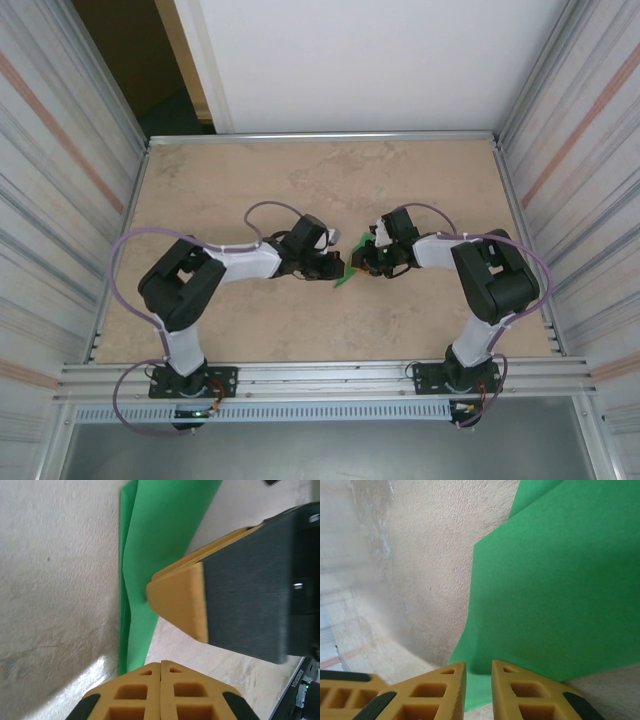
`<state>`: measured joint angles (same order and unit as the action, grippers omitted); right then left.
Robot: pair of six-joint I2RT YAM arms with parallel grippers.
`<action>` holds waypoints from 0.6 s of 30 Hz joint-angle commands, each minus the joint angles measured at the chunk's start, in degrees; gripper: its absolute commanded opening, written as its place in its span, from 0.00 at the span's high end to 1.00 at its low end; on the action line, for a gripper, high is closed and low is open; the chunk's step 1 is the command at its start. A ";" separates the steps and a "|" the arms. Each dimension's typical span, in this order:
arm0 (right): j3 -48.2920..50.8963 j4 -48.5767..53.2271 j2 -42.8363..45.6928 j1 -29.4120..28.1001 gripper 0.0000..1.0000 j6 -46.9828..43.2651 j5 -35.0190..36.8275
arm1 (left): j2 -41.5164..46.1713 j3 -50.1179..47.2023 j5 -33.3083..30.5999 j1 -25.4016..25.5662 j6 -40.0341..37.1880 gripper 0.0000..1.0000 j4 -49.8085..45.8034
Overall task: Fold a paper plane with a square sheet of paper (pick it up from the middle)
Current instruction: Fold the wing for the fifth time at the center of the table.
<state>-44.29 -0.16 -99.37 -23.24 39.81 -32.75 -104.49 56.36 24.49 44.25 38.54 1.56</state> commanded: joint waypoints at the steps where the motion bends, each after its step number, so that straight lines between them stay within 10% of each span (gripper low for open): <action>1: -0.35 3.68 -1.74 0.13 0.80 -1.63 2.72 | -0.64 2.14 2.76 0.15 0.29 0.94 0.11; 18: -0.18 3.55 -1.87 0.10 0.81 -1.14 3.03 | -5.29 4.31 2.36 0.99 -0.85 0.96 -5.22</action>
<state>-44.38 0.01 -99.42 -23.24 39.81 -32.60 -109.40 60.14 26.81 44.75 38.61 -1.61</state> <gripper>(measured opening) 0.195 0.053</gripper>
